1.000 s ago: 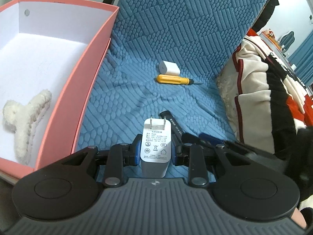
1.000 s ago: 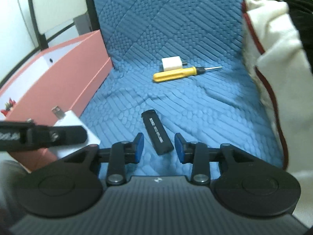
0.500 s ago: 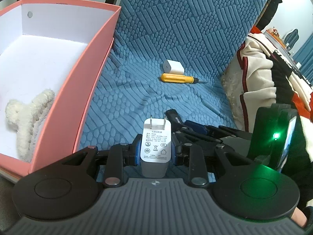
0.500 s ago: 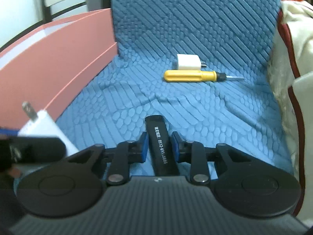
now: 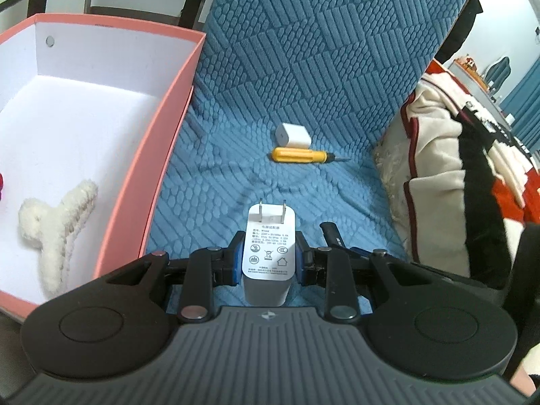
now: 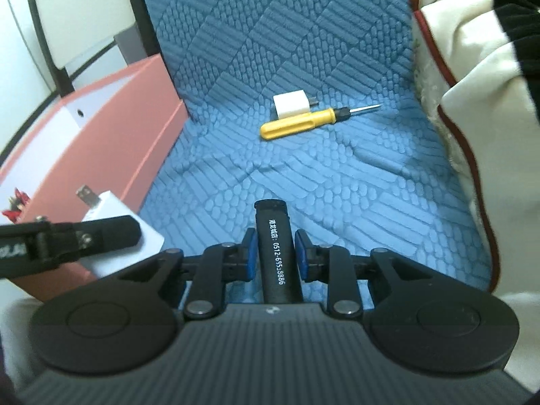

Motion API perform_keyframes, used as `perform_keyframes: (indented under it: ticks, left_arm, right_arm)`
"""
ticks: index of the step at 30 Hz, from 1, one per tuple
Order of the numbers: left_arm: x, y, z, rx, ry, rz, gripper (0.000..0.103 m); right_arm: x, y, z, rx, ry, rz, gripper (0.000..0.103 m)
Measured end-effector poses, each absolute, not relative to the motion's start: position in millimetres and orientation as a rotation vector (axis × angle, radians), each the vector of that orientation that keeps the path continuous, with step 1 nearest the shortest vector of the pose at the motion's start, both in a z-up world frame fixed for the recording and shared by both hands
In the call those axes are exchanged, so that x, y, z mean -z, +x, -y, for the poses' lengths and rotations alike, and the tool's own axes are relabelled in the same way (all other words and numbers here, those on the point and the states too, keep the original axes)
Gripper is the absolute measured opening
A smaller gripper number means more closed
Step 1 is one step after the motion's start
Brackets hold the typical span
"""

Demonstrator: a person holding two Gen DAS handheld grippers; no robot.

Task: Organize rigid objects
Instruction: 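Carry the charger in left tool while right tool carries the USB stick over the pink box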

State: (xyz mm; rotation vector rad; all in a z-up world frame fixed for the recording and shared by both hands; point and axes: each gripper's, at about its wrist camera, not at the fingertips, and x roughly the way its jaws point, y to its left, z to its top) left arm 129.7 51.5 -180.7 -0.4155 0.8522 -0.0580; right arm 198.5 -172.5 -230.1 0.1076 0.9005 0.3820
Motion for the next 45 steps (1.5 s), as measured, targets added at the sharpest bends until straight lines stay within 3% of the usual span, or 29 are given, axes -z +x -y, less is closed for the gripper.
perform_keyframes:
  ticks: [23, 26, 29, 45]
  left_arm:
    - [62.8, 147.0, -119.1, 0.045, -0.420, -0.716, 0.033]
    - [53.4, 145.3, -132.2, 0.036, -0.417, -0.701, 0.023]
    - [53.6, 146.7, -144.0, 0.008, -0.400, -0.703, 0.019]
    - [102.1, 118.0, -222.7, -0.121, -0.447, -0.754, 0.019]
  right_arm:
    - [95.8, 193.8, 127.5, -0.465, 0.093, -0.680, 0.028]
    - [81.6, 194.2, 112.4, -0.494, 0.081, -0.657, 0.028]
    - [72.4, 196.4, 96.4, -0.535, 0.076, -0.650, 0.028]
    - [108.4, 195.5, 20.8, -0.668, 0.089, -0.788, 0.028]
